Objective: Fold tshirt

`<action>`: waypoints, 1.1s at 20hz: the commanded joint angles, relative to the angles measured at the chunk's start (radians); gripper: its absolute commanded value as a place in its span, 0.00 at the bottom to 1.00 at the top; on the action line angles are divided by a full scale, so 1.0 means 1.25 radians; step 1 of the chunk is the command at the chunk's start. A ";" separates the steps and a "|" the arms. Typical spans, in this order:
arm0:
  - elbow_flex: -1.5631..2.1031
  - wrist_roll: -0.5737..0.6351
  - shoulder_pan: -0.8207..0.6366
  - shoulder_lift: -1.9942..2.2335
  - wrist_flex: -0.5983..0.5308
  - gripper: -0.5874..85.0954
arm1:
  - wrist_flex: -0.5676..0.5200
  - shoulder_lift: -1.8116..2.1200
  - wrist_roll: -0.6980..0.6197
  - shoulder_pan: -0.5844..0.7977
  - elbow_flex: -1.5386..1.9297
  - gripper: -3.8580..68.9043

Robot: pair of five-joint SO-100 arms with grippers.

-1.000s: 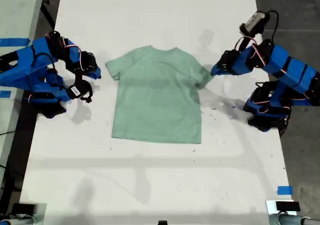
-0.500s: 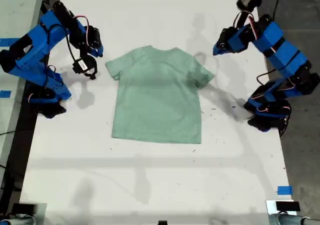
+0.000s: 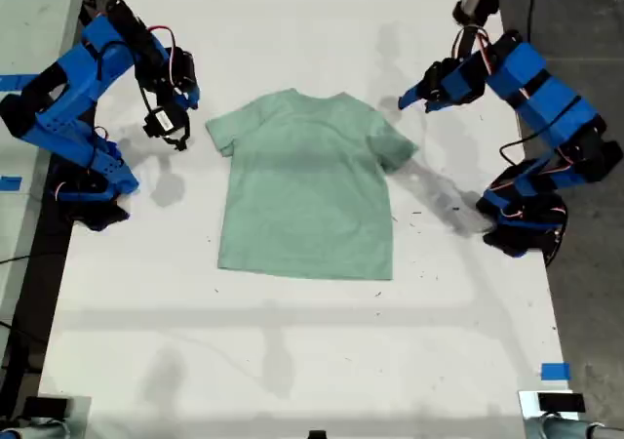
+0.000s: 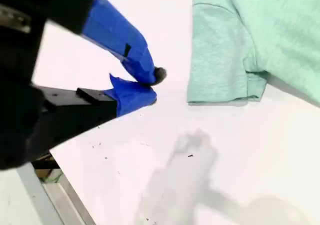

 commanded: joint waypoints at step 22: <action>-0.010 -0.002 0.015 0.005 -0.010 0.01 | -0.475 -0.255 -0.087 0.029 0.346 0.16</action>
